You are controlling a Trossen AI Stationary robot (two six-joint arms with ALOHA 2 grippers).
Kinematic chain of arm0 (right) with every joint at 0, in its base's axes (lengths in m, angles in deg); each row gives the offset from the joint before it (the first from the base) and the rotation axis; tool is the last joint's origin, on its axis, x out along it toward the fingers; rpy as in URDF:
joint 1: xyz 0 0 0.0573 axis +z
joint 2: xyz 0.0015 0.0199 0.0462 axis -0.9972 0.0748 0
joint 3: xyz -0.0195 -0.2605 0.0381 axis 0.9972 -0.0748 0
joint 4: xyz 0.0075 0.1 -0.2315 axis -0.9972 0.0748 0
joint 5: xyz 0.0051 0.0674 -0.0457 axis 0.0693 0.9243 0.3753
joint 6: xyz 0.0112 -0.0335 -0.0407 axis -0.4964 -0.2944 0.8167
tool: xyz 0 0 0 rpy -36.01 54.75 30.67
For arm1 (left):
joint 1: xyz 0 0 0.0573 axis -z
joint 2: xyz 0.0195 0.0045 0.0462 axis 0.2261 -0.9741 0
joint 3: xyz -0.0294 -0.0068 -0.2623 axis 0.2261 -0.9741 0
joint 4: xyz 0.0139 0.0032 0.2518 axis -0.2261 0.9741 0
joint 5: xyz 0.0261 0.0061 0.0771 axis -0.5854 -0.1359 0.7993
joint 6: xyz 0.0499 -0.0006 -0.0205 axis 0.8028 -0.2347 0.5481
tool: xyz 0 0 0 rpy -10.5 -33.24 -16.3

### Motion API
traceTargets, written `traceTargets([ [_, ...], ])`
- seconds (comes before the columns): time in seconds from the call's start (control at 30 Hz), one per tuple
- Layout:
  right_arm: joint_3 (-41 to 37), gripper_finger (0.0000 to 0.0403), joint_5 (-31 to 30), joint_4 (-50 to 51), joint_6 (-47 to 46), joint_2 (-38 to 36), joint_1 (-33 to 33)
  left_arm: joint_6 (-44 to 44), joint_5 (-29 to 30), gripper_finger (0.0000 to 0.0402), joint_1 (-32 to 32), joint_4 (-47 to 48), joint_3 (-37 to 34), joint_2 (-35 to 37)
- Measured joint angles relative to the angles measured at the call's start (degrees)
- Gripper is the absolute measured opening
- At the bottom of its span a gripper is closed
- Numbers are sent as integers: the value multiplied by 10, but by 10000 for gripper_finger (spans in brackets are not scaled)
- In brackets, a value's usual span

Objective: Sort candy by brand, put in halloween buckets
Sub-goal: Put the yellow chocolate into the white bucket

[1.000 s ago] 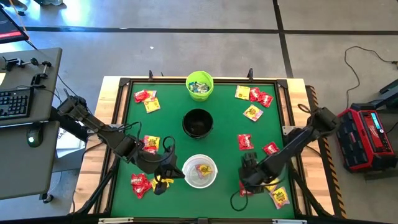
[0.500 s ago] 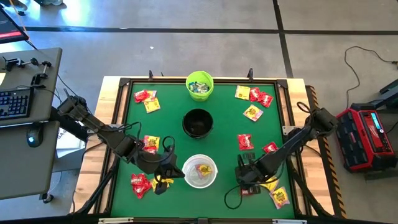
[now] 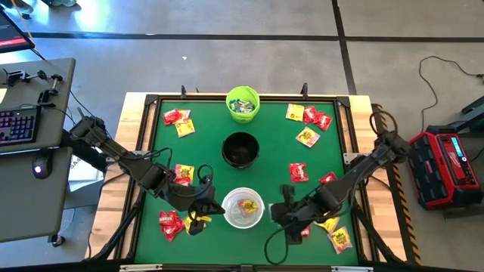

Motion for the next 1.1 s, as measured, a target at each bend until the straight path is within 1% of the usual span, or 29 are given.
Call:
traceTargets([
  [0.1, 34, 1, -19, -24, 33, 0, -21, 6, -1, 0, 0, -4, 0, 0],
  [0.2, 37, 1, -16, -87, 78, 0, -54, 6, -7, 0, 0, -13, 0, 0],
  [0.3, 34, 1, 14, -138, 111, 13, -87, 6, -11, 0, 0, -13, 0, 1],
  [0.4, 33, 0, 50, -177, 136, 43, -111, 6, -12, 0, 0, -13, 0, 1],
  [0.53, 33, 0, 102, -210, 141, 81, -131, 6, -11, 0, 0, -14, 0, 1],
  [0.7, 33, 0, 143, -207, 117, 121, -148, 5, -12, 0, 0, -14, 0, 1],
  [0.77, 33, 2, 150, -208, 98, 133, -153, 5, -12, 0, 0, -14, 0, 1],
  [0.93, 32, 29, 150, -206, 79, 158, -160, 5, -12, 0, 0, -14, 0, 1],
  [1.1, 32, 78, 169, -206, 74, 158, -160, 5, -12, 0, 0, -14, 0, 1],
])
